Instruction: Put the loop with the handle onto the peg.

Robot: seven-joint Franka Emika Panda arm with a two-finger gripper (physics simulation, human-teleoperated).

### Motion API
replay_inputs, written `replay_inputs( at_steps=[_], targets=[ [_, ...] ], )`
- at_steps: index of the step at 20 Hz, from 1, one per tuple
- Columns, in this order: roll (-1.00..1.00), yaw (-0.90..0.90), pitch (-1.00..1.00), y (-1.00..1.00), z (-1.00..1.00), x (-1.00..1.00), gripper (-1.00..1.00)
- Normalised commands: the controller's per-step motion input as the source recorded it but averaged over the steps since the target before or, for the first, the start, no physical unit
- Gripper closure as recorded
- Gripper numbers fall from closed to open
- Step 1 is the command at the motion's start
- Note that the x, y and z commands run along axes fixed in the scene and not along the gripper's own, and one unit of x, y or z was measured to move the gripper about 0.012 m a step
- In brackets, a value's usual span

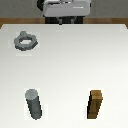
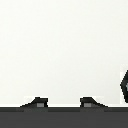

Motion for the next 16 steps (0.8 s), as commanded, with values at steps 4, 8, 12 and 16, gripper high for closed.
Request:
replay_inputs(
  at_steps=[4,8,12,16],
  targets=[
    [0.00,0.00,0.00,0.00,0.00,0.00,-1.00],
    [0.00,0.00,0.00,-0.50,0.00,0.00,-1.00],
    [0.00,0.00,0.00,-1.00,0.00,0.00,-1.00],
    [0.00,0.00,0.00,-1.00,0.00,0.00,-1.00]
  ],
)
